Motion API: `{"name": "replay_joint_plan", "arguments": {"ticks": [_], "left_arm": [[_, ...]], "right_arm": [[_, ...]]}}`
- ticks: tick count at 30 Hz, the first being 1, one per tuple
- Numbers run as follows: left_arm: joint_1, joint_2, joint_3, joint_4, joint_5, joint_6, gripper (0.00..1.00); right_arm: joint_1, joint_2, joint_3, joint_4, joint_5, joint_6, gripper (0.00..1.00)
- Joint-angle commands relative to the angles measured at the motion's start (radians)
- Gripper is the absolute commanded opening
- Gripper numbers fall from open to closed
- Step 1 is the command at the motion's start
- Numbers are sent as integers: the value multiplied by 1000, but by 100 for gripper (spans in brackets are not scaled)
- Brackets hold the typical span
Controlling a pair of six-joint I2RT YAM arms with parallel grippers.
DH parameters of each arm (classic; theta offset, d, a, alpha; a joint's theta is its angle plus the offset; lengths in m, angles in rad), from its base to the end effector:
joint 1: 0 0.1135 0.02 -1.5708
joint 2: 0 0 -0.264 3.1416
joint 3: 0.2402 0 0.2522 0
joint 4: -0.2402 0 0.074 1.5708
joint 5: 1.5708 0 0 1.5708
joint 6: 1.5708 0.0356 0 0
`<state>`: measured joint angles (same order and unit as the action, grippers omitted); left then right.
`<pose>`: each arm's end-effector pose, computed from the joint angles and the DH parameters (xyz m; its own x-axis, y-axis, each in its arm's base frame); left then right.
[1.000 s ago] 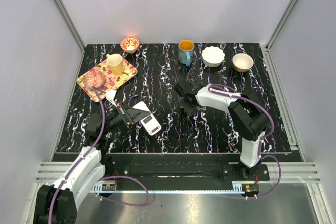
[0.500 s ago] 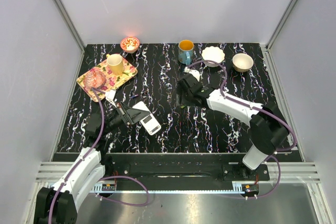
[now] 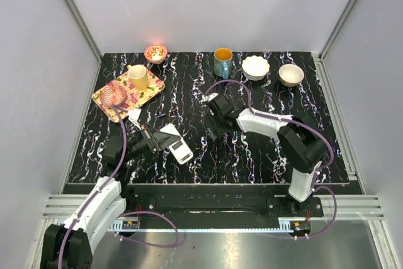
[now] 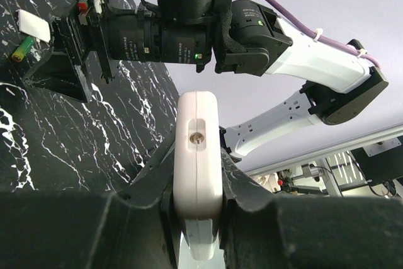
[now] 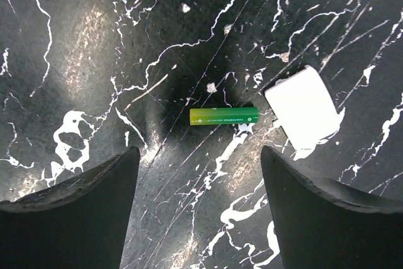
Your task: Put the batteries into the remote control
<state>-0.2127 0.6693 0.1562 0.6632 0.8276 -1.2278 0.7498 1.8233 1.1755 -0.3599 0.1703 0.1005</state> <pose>0.1438 -0.0579 0.2240 -0.7555 -0.4887 -0.4362 0.4250 0.1410 -0.8941 0.2791 0.2516 0.1769 -0.6765 -0.4948 -0.5455 -0.5403 0.8368 -0.0890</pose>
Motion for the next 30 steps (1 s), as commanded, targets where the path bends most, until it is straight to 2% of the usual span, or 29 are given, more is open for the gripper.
{"name": "replay_joint_plan", "arguments": {"ticks": [1, 30], "left_arm": [[-4, -13, 20, 12, 19, 34, 0], [-4, 46, 13, 59, 13, 27, 0]], "right_arm": [[0, 24, 52, 35, -23, -62, 83], [-61, 94, 92, 30, -112, -84, 76]]}}
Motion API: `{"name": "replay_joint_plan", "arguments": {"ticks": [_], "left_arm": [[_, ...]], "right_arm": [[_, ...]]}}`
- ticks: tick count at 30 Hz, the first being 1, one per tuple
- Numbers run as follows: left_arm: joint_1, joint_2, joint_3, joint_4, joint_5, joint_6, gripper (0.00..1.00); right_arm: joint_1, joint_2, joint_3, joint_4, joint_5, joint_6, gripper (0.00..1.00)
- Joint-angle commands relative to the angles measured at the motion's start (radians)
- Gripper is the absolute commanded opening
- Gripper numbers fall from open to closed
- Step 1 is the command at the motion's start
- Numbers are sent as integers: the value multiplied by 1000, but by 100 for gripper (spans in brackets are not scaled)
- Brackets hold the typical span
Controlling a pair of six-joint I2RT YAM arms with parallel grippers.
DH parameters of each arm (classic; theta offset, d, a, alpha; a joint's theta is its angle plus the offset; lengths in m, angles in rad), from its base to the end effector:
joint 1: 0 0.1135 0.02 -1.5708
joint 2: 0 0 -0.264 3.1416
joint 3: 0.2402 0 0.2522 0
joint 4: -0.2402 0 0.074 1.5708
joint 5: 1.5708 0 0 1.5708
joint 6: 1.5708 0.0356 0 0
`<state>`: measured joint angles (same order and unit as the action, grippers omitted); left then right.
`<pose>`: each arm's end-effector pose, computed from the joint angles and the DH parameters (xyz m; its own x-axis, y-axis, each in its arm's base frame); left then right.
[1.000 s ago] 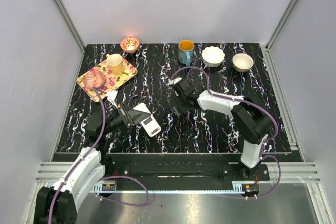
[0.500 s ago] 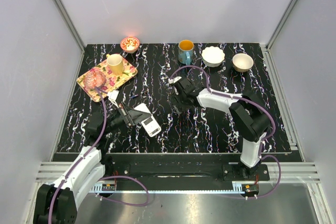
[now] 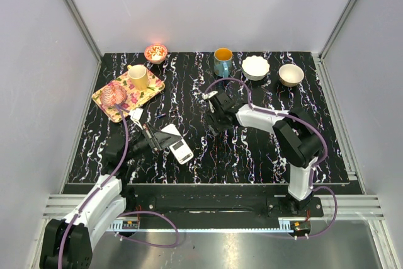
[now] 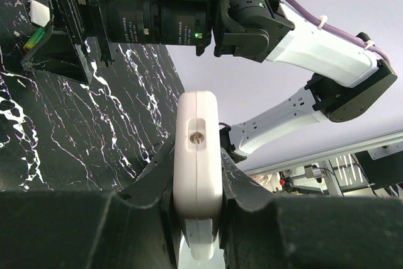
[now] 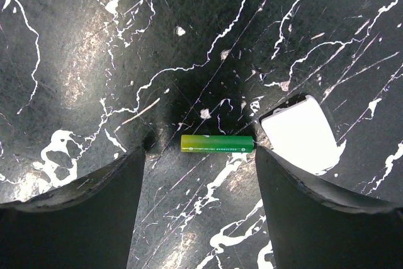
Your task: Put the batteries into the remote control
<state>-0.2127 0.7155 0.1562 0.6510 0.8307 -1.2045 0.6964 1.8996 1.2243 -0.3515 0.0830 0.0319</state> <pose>0.1487 -0.0590 0.2165 -0.7719 -0.4774 -0.4198 0.3920 0.1624 -0.9055 0.3016 0.2483 0.1634 -0.6754 -0.5233 -0.5196 -0.5851 0.8092 -0.0544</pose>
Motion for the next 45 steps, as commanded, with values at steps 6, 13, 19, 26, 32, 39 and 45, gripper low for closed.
{"name": "replay_joint_plan", "arguments": {"ticks": [6, 13, 19, 26, 32, 39, 45], "left_arm": [[-4, 5, 13, 70, 13, 3, 0], [-4, 13, 13, 75, 16, 6, 0], [-4, 18, 11, 84, 16, 3, 0], [-4, 16, 8, 84, 15, 2, 0], [-4, 12, 3, 87, 11, -1, 0], [-7, 12, 2, 87, 2, -4, 0], [-57, 80, 28, 131, -65, -13, 0]], "right_arm": [[-18, 32, 49, 22, -29, -15, 75], [-26, 35, 41, 25, -46, -13, 72], [-37, 35, 40, 25, -57, -15, 68], [-44, 38, 34, 25, -61, -7, 59], [-49, 36, 35, 26, -71, 0, 51], [-49, 1, 14, 43, -58, 34, 35], [-49, -181, -19, -12, 7, 154, 6]]}}
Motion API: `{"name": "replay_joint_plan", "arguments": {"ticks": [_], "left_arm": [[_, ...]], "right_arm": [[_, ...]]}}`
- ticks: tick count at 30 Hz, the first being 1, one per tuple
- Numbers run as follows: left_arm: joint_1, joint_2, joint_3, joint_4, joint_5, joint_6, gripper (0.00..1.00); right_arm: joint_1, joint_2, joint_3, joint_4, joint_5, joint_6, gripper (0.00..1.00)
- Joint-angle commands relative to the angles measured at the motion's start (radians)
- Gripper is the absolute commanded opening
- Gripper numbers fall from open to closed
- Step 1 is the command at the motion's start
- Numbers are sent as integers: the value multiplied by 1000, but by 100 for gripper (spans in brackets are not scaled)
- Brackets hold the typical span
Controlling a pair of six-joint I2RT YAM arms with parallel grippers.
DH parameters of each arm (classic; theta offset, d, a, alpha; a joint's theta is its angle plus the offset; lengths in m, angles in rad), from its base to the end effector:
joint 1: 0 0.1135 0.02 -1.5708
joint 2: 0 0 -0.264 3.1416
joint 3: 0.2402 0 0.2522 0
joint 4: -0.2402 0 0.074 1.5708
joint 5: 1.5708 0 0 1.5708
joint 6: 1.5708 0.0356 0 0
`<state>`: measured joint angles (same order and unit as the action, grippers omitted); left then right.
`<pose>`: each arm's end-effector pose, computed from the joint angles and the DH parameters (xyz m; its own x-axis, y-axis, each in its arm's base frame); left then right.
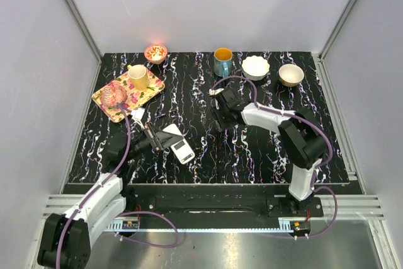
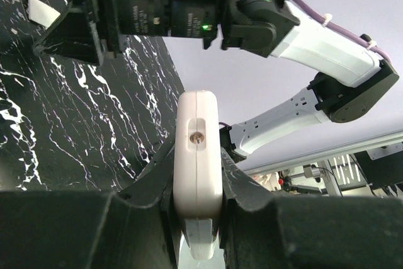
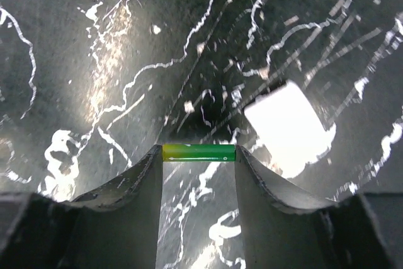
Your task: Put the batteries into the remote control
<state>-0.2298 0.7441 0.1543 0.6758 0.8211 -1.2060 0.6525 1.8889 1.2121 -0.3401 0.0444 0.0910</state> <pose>0.1505 -0.0620 0.2144 -0.7785 -0.4716 -0.4142 0.3868 0.1592 -0.9083 0.3098 0.2348 0.1644 -0.7264 -0.4408 -0.5273 -0.5242 0.8516 0.0102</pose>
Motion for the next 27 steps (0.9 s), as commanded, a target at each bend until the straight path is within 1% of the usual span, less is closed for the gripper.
{"name": "replay_joint_plan", "arguments": {"ticks": [1, 2, 4, 5, 6, 7, 8, 10, 12, 13, 14, 15, 16, 17, 18, 19, 21, 27], "left_arm": [[-54, 73, 36, 149, -69, -26, 0], [-71, 98, 59, 175, -89, -33, 0], [-130, 185, 102, 250, -112, -52, 0], [-152, 216, 116, 275, -141, -59, 0], [-190, 275, 129, 304, -155, -67, 0], [-210, 302, 152, 356, -169, -81, 0], [-223, 352, 165, 379, -201, -87, 0], [-247, 399, 194, 445, -226, -105, 0], [-255, 468, 211, 484, -258, -118, 0], [-258, 494, 227, 533, -264, -136, 0], [-259, 549, 235, 560, -275, -148, 0], [-263, 579, 244, 626, -280, -183, 0], [-267, 610, 257, 663, -284, -205, 0], [-270, 673, 263, 704, -296, -228, 0], [-281, 705, 267, 779, -303, -266, 0], [-287, 733, 281, 804, -307, -282, 0], [-302, 797, 297, 846, -316, -303, 0], [-318, 854, 324, 870, -347, -313, 0]], "right_arm": [[-5, -201, -8, -48, 54, 111, 2], [-5, -265, -8, -109, 72, 145, 0], [-2, -335, -16, -169, 90, 167, 0], [-4, -405, -22, -221, 115, 185, 0], [-2, -439, -34, -241, 127, 193, 0], [-2, -473, -36, -264, 144, 196, 0], [-1, -526, -31, -333, 158, 202, 0], [-1, -594, -8, -432, 189, 205, 0], [7, -632, 23, -493, 204, 210, 0], [15, -664, 35, -543, 210, 213, 0], [35, -675, 47, -568, 215, 216, 0], [54, -683, 76, -591, 228, 217, 0], [76, -685, 93, -641, 265, 217, 0], [102, -679, 131, -669, 288, 222, 0], [164, -671, 151, -697, 314, 228, 0], [191, -651, 173, -747, 363, 236, 0], [260, -627, 226, -783, 405, 256, 0], [335, -527, 340, -847, 506, 274, 0]]}}
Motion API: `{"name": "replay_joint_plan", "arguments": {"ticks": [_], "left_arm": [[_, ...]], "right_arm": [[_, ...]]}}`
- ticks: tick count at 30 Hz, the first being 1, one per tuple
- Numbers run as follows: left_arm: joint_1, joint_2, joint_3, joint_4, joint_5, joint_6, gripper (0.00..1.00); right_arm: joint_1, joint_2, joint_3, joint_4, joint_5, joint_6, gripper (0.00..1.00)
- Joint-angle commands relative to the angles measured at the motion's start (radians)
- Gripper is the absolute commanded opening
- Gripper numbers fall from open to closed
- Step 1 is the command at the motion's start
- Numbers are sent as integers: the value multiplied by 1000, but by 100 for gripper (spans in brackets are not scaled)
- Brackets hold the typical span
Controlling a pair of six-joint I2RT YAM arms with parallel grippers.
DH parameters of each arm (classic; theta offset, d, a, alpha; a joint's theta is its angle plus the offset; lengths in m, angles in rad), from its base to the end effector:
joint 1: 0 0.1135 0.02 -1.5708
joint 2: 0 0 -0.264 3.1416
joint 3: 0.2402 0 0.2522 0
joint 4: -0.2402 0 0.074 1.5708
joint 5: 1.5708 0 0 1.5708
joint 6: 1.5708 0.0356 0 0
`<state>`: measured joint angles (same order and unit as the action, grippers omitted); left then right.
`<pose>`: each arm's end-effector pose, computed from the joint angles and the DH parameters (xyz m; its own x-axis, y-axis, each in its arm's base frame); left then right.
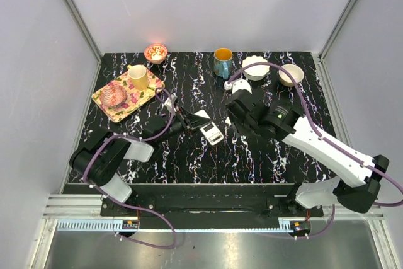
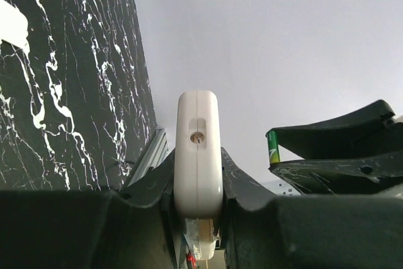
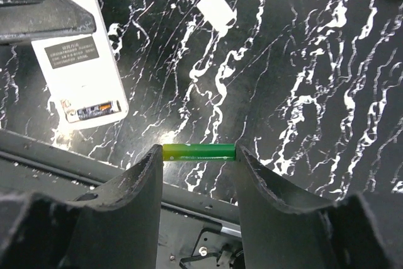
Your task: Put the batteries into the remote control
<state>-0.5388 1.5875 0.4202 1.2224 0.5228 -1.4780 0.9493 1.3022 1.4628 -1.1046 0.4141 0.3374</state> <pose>0.2316 -0.1592 0.1815 -0.8644 -0.4884 -0.1199 0.1279 0.0171 -0.9916 0.1541 0.1906 0.3801 -0.6459 -0.3814 -0.6614 -0.4165 0.9020 -0.1133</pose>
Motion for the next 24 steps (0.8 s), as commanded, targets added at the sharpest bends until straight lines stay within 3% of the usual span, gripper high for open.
{"name": "replay_joint_plan", "arguments": {"ticks": [1, 9, 24], "left_arm": [[-9, 17, 66, 331, -47, -47, 0], [-10, 92, 89, 442, -17, -94, 0], [-32, 89, 114, 442, 36, -71, 0]], "right_arm": [[60, 95, 102, -95, 168, 25, 0], [123, 210, 174, -94, 176, -15, 0], [138, 307, 203, -60, 135, -47, 0]]}}
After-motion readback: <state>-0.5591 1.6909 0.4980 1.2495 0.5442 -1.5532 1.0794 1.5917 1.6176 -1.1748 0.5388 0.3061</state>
